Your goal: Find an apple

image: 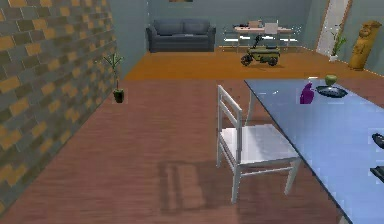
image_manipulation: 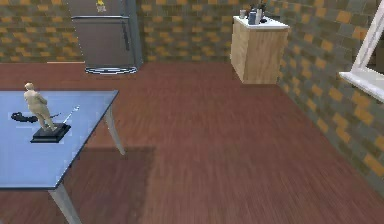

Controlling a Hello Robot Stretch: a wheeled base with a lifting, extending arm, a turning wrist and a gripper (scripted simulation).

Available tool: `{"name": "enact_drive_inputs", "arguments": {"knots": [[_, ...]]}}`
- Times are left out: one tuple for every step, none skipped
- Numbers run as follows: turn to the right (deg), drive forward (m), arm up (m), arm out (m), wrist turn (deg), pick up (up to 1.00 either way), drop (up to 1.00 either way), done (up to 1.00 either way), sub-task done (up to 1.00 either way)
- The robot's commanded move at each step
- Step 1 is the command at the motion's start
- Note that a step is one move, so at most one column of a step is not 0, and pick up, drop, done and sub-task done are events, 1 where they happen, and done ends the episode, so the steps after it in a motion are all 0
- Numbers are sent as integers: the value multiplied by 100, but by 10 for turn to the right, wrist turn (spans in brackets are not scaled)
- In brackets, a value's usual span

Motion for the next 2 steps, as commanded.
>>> {"name": "enact_drive_inputs", "arguments": {"knots": [[0,30,0,0,0,0,0,0,0],[-210,0,0,0,0,0,0,0,0]]}}
